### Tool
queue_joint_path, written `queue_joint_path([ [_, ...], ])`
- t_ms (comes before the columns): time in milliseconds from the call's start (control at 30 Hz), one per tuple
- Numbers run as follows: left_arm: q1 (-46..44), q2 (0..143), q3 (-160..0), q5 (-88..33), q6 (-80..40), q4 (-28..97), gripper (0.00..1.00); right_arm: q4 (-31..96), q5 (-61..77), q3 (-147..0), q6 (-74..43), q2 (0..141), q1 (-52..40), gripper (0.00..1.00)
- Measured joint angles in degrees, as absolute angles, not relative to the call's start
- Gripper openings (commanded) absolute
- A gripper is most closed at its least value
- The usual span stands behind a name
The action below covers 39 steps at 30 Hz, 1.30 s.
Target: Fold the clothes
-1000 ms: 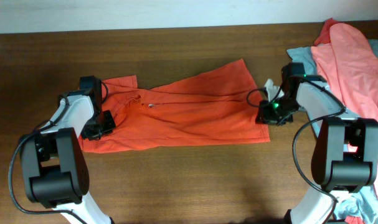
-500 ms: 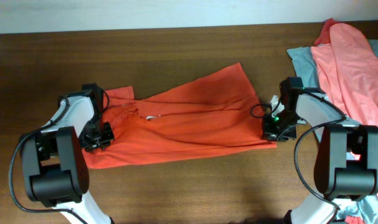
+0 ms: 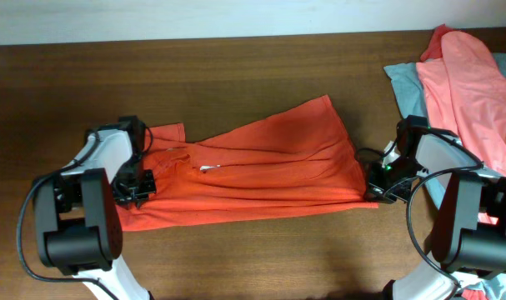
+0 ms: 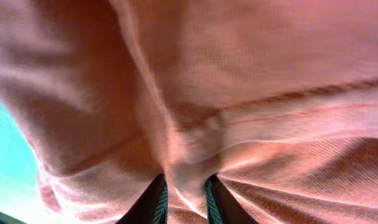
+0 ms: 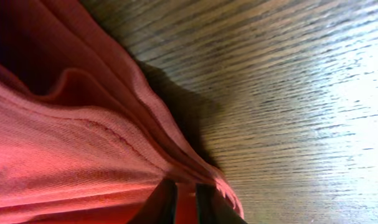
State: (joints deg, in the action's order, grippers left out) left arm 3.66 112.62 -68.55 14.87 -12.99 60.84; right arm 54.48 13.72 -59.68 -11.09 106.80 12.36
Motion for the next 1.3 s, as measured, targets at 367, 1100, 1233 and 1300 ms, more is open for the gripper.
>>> queue_joint_path([
  [367,-2.5,112.68,-67.96,20.56,-9.67,58.24,0.15,52.62,16.56,-58.5,-8.38,104.62,13.5,0.24],
  [1100,-1.48,95.04,-66.52,12.49,-12.45,44.95,0.82,34.76,20.95,-69.23,3.84,100.33,2.22,0.29],
  [1233,0.93,95.04,-66.52,9.8,-13.13,41.91,0.82,32.8,21.37,-69.21,4.69,106.8,1.54,0.3],
  [1300,2.28,95.04,-66.52,8.23,-13.21,41.45,0.81,32.4,21.37,-69.21,4.82,109.73,1.5,0.29],
])
